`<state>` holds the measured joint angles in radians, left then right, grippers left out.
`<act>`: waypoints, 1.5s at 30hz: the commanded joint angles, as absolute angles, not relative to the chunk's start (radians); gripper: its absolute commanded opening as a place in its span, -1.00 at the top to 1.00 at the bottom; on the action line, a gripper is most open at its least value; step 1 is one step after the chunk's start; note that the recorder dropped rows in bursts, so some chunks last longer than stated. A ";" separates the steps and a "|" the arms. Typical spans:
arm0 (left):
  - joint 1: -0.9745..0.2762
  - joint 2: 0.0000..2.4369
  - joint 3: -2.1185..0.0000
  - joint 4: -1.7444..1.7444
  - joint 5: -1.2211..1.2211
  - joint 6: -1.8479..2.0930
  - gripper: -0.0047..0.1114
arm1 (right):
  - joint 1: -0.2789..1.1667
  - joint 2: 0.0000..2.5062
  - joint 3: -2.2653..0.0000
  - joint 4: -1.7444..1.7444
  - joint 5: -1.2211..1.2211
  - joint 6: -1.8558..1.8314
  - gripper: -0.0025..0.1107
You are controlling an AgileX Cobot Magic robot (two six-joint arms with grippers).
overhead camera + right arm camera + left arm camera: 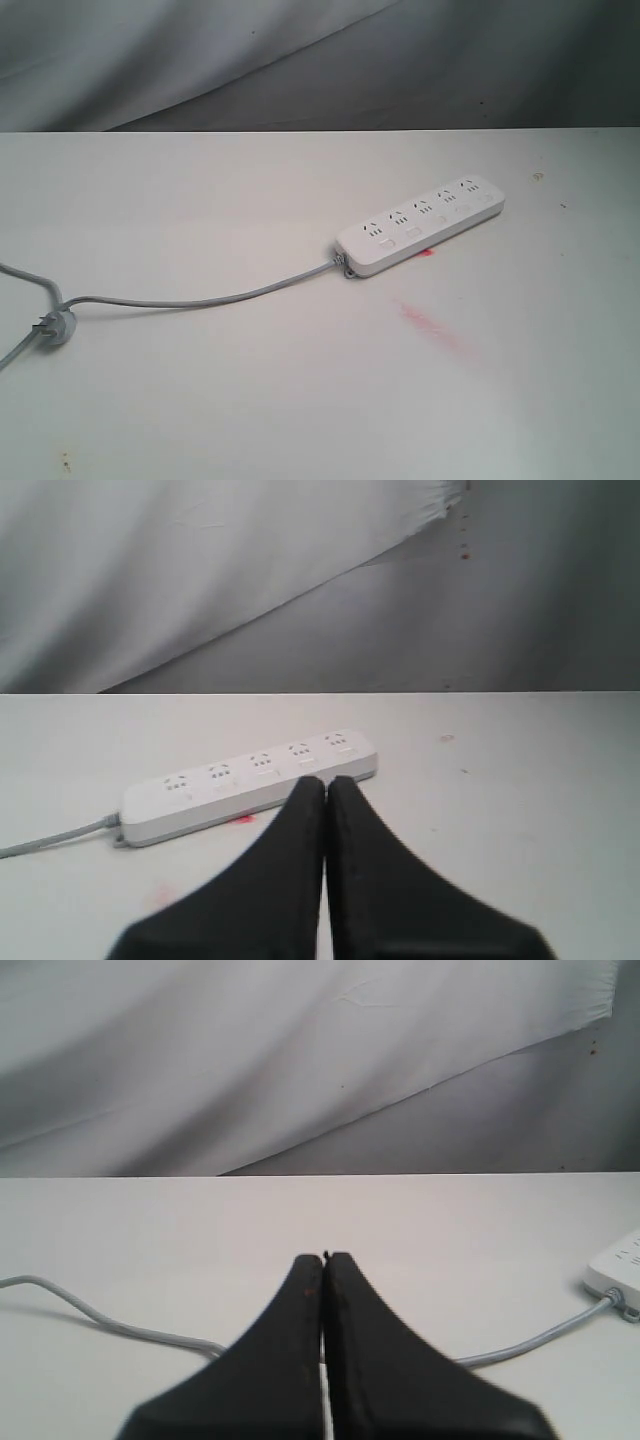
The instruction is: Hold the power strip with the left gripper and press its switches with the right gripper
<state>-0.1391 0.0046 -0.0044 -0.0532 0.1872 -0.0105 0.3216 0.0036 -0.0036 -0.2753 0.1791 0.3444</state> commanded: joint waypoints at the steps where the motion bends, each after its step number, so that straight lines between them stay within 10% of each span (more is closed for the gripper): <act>1: -0.137 0.000 0.000 -0.062 0.185 -0.021 0.92 | 0.236 0.000 0.000 -0.285 0.166 0.318 0.96; 45: -0.137 0.000 0.000 -0.062 0.185 -0.021 0.92 | 0.081 0.000 0.000 0.012 0.166 -0.025 0.96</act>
<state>-0.1391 0.0046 -0.0044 -0.0545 0.1872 -0.0105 0.0880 0.0036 -0.0036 0.0000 0.1791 -0.0155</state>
